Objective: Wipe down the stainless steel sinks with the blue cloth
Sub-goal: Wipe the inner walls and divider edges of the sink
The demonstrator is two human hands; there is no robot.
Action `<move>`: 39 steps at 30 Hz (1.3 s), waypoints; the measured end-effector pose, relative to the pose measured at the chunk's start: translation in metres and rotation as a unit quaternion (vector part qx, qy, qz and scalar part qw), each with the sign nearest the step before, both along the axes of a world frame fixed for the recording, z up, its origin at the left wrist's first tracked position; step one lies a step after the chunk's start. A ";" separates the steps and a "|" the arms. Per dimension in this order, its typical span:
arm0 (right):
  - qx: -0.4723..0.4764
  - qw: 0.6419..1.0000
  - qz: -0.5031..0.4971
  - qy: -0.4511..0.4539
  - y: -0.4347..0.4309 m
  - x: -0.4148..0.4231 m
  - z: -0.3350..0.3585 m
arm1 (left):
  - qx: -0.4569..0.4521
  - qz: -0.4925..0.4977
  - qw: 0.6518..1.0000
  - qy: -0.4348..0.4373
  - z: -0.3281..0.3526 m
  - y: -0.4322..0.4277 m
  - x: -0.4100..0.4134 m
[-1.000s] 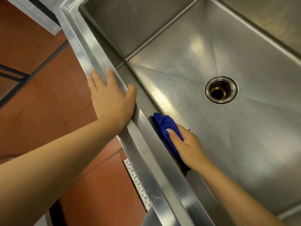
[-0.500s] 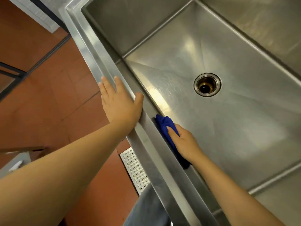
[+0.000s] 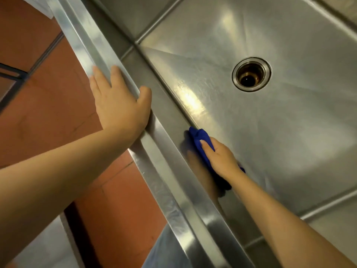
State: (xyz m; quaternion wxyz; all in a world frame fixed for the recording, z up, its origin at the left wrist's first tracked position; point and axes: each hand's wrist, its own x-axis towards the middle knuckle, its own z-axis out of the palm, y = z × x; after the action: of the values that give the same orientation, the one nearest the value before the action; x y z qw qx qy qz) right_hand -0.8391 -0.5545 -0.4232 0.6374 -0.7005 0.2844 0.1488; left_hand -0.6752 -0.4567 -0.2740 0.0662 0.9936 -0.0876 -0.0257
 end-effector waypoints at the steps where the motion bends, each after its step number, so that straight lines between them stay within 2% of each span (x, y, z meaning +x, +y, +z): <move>1: -0.004 0.999 0.013 0.029 -0.001 0.001 -0.010 | -0.001 0.001 1.000 0.001 0.000 0.000 0.000; 3: -0.002 0.998 0.027 0.054 -0.001 0.003 -0.020 | -0.009 0.004 1.000 0.005 -0.001 0.001 -0.001; 9: 0.002 0.999 0.015 0.035 -0.004 -0.001 -0.025 | -0.018 0.005 1.000 0.003 0.000 0.000 -0.003; 14: -0.025 0.993 0.026 0.111 -0.001 0.002 -0.043 | -0.022 0.003 1.000 -0.001 -0.001 0.002 -0.002; 22: 0.007 0.999 -0.025 -0.045 0.007 -0.019 0.053 | -0.006 0.003 1.000 0.000 -0.003 0.001 -0.001; 25: 0.019 0.996 -0.039 -0.077 0.007 -0.028 0.086 | -0.009 -0.008 1.000 0.000 0.002 -0.002 -0.004; 29: 0.025 0.984 -0.158 -0.072 -0.015 -0.031 0.123 | -0.035 -0.151 0.988 0.004 0.009 -0.001 -0.012; 33: 0.073 0.940 -0.326 -0.067 -0.046 -0.036 0.158 | -0.121 -0.220 0.965 0.076 0.025 -0.029 -0.007; 36: 0.072 0.903 -0.415 -0.080 -0.055 -0.033 0.176 | -0.189 -0.289 0.926 0.154 0.040 -0.059 0.000; 39: 0.098 0.860 -0.491 -0.100 -0.059 -0.031 0.193 | -0.242 -0.369 0.869 0.223 0.058 -0.085 0.003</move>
State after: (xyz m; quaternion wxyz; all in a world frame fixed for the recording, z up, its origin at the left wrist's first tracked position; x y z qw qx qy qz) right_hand -0.8705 -0.6134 -0.2297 0.7180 -0.4155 0.5102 -0.2272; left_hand -0.6723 -0.5419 -0.2160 0.3077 0.8098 -0.4344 -0.2467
